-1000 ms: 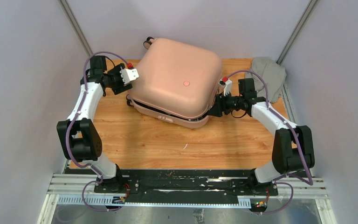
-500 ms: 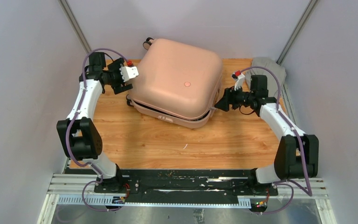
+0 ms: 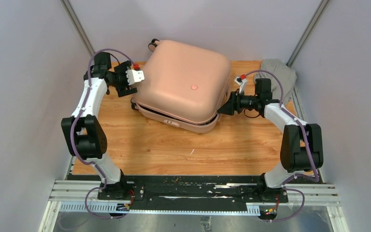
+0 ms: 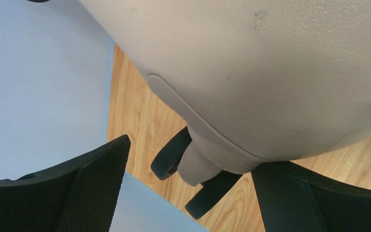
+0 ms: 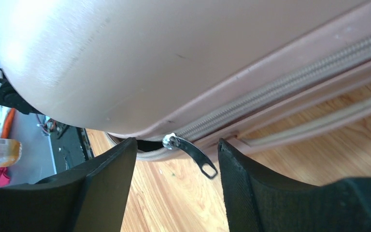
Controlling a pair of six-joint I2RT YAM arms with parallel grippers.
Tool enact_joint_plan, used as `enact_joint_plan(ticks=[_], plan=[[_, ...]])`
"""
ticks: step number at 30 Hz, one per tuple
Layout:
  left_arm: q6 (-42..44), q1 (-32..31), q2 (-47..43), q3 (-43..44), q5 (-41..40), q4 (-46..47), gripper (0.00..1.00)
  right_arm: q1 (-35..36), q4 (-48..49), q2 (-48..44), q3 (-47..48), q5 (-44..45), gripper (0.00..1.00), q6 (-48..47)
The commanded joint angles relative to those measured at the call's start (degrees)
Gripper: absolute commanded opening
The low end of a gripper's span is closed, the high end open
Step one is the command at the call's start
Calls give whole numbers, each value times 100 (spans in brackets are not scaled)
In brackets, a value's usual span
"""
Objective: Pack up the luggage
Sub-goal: Zip the luggage at the corner of the board.
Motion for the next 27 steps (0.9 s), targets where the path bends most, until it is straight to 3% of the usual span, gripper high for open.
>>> enact_joint_plan(ticks=[1,6,11,16,22,23,25,27], plan=[[215,-69,259,234,354,-208,96,-52,708,97,-198,-593,63,473],[272,-81,308,228,421,-262,86,-47,875,167,-401,-687,58,559],[202,-84,368,292,436,-289,61,-43,969,196,-519,-677,54,662],[-5,-84,367,446,465,-294,45,-2,1013,160,-655,-657,51,730],[-92,-91,297,507,491,-281,29,51,1014,78,-755,-648,34,888],[-132,-100,305,526,484,-286,23,51,1021,44,-782,-638,32,909],[-243,-110,321,582,476,-287,1,58,1046,-17,-848,-610,22,976],[-365,-128,346,635,468,-283,0,67,1070,-76,-899,-569,13,1032]])
